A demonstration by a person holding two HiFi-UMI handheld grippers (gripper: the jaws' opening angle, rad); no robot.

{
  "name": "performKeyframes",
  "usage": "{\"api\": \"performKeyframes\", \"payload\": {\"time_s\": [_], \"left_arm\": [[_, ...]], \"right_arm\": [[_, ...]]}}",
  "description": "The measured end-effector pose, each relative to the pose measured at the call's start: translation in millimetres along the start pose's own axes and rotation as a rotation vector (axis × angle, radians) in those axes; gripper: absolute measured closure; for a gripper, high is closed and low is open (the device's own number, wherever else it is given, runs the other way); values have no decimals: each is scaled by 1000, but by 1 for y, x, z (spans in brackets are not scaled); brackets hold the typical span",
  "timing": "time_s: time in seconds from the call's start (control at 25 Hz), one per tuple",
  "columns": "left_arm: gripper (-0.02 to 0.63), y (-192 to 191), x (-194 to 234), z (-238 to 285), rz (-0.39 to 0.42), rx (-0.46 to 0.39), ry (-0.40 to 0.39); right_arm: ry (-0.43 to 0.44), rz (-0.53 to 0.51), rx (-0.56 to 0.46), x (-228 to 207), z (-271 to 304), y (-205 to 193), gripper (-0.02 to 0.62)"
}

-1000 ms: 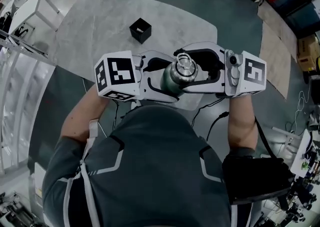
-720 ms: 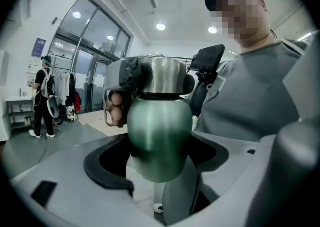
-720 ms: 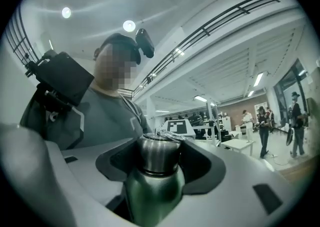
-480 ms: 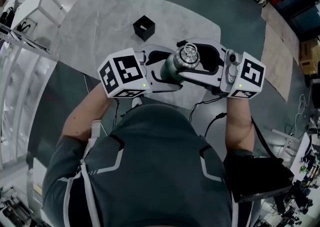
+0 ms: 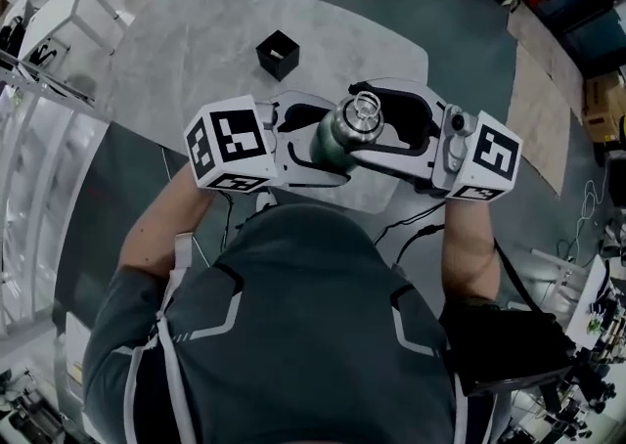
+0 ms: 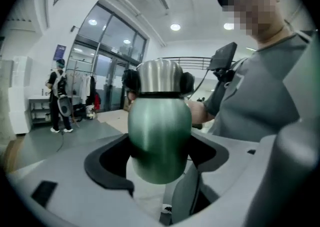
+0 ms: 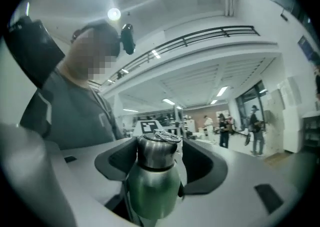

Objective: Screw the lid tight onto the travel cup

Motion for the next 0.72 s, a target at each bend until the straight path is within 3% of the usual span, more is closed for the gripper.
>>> {"api": "performKeyframes", "payload": {"time_s": [0.08,0.2,0.32,0.44,0.56,0.64,0.72], "left_arm": [[238,6,-8,2,20,-4,-82],[238,12,-15,13,27,13,-147],[238,16,-19,17,50,48,-183],[238,16,-17,16,52,46,-171],[238,13,-9,10,31,29,-79],[238,9,-1,8,32,46,41],[238,5,8,10,41,72,192]], "right_arm": [[148,0,-42,-2,-6,8,299],[289,8,-36,-2,-9,13,298],[376,39,-20,-1,-5,13,299],[409,52,-37,-3,3,12,318],[335,21,-71,-9,8,10,319],[192,-13,-50,-13,7,5,319],[-11,-53,12,-13,5,-2,319]]}}
Point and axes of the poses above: the fingertips, and each gripper's own axes: z forward along the fingers, x to its left, y out of its top, the point moved 10 cm from there along -z, backward along the fingers, and after that the axes turned 6 degrees about -z, right-handed, at the moved point
